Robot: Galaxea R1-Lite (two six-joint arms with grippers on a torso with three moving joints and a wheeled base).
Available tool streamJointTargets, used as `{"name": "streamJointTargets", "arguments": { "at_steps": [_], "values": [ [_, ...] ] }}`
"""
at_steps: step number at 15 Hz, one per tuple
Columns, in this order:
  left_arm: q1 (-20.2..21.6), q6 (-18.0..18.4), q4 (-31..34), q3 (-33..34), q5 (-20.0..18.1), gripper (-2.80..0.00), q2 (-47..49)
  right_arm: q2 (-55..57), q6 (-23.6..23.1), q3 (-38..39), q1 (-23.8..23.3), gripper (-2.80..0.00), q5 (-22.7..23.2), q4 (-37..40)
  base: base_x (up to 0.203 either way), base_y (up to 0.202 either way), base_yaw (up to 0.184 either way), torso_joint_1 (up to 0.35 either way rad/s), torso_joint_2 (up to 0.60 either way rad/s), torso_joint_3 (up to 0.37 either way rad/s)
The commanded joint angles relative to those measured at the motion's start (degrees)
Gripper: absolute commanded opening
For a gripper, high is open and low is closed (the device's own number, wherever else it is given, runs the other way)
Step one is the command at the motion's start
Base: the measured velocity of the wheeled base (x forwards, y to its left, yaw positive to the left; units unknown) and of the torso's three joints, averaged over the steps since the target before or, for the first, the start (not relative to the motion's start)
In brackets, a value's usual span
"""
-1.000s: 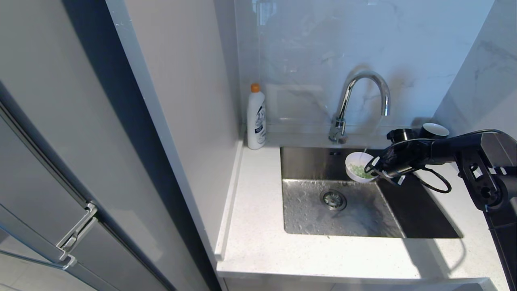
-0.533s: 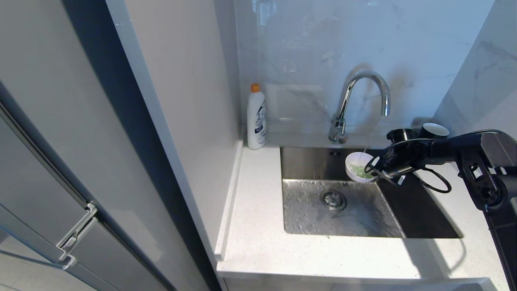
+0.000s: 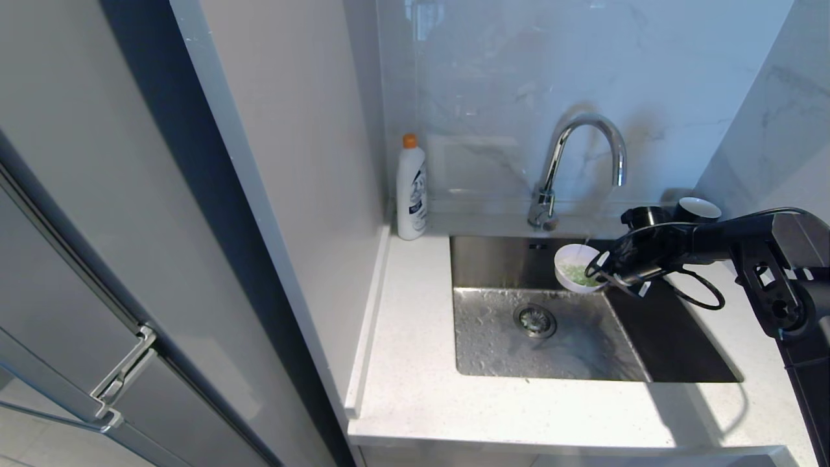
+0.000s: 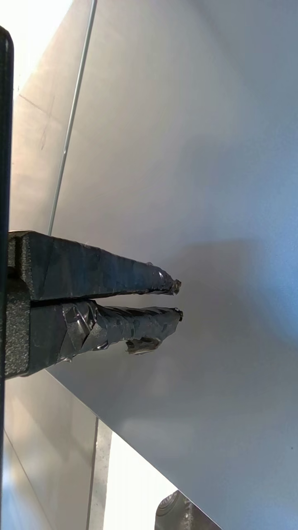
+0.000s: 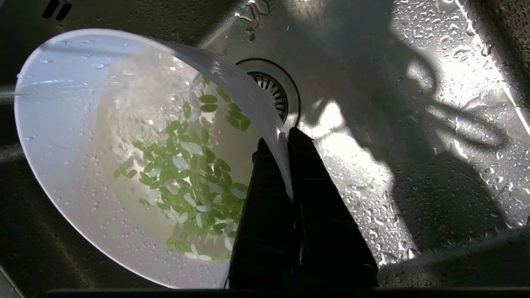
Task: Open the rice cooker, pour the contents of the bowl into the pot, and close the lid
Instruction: Fill a bowl with water from the tap
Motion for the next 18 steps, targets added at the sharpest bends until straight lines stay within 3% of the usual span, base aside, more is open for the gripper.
{"name": "streamJointTargets", "arguments": {
  "at_steps": [1,18],
  "values": [
    [0.01,-0.04,-0.01,0.09,0.01,-2.8,0.08,-0.07,0.16,-0.01,0.03,-2.8,0.05,0.07,0.0,0.0,0.0,0.0,0.0,0.0],
    [0.01,-0.04,-0.01,0.09,0.01,-2.8,0.08,-0.07,0.16,0.03,0.03,-2.8,0.05,0.16,0.0,0.0,0.0,0.0,0.0,0.0]
  ]
}}
